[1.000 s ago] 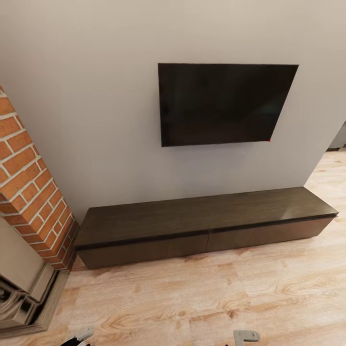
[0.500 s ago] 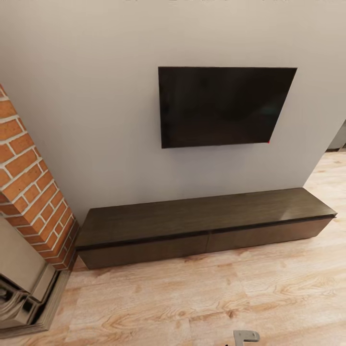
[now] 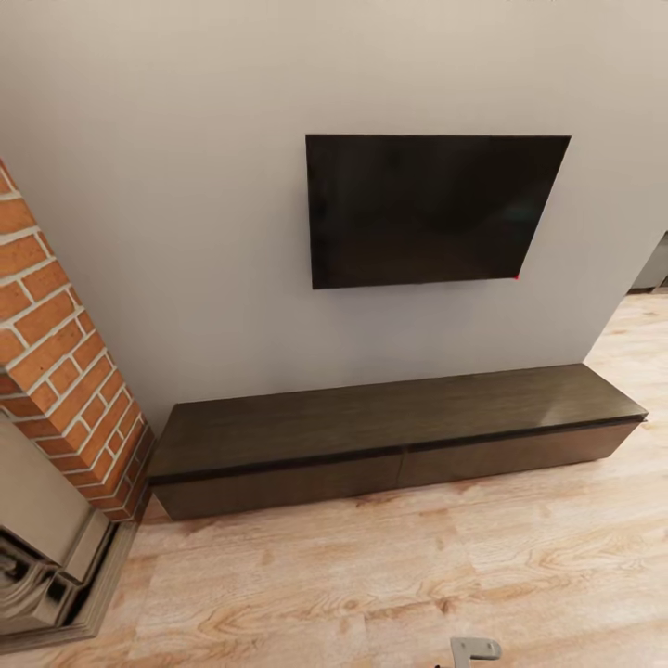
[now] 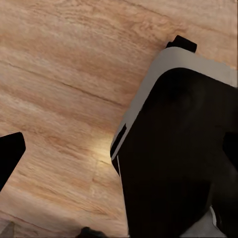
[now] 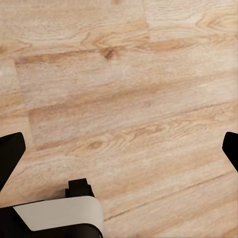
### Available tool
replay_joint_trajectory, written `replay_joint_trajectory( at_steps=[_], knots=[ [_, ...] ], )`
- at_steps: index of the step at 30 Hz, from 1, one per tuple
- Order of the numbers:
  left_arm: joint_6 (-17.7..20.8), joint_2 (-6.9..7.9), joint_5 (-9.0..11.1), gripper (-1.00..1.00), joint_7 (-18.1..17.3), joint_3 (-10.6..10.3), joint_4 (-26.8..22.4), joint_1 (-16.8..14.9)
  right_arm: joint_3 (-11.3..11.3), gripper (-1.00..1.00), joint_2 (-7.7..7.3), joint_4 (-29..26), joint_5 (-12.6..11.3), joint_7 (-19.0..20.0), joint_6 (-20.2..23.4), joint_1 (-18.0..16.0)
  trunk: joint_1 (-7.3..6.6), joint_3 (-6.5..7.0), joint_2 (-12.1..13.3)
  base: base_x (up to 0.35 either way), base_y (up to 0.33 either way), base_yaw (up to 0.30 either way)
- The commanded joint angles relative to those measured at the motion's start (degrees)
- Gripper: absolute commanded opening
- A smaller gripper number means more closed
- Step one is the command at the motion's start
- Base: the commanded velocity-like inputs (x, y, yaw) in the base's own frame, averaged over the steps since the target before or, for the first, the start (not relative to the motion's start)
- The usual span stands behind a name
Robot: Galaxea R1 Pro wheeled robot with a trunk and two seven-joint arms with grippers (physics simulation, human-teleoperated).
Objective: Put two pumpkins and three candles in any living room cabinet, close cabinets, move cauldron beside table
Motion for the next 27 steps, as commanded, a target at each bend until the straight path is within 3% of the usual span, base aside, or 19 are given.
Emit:
replay_joint_trajectory(
  at_steps=[1, 4, 8, 18, 24, 27],
  knots=[
    [0.4, 0.04, 0.3, 1.00, -0.9, -0.6, -0.2, 0.2, 0.5, 1.00, 0.05, 0.2, -0.6, 0.0, -0.4, -0.1, -0.21, 0.11, 0.4, 0.000, 0.000, 0.000],
    [0.4, 0.08, -1.8, 1.00, -5.9, -2.0, -0.2, 0.9, 0.5, 1.00, 0.05, 0.2, -0.6, 0.0, -0.4, -0.1, -0.43, 0.29, 0.8, 0.000, 0.000, 0.000],
    [0.3, 0.17, -3.0, 1.00, -8.0, -2.6, -0.2, 1.2, 0.5, 1.00, 0.05, 0.2, -0.6, 0.0, -0.4, -0.1, -0.43, 0.29, 0.8, 0.000, 0.000, 0.000],
    [0.2, 0.02, -3.8, 1.00, -8.8, -3.0, -0.2, 1.3, 0.5, 1.00, 0.05, 0.2, -0.6, 0.0, -0.4, -0.1, -0.43, 0.29, 0.8, 0.000, 0.000, 0.000],
    [0.3, -0.05, -3.7, 1.00, -9.2, -3.1, -0.2, 1.3, 0.5, 1.00, 0.05, 0.2, -0.6, 0.0, -0.4, -0.1, -1.75, 1.37, 3.2, 0.000, 0.000, 0.000],
    [0.4, -0.03, -3.5, 1.00, -9.2, -3.0, -0.2, 1.3, 0.5, 1.00, 0.05, 0.2, -0.6, 0.0, -0.4, -0.1, -1.75, 1.37, 3.2, 0.000, 0.000, 0.000]
  ],
)
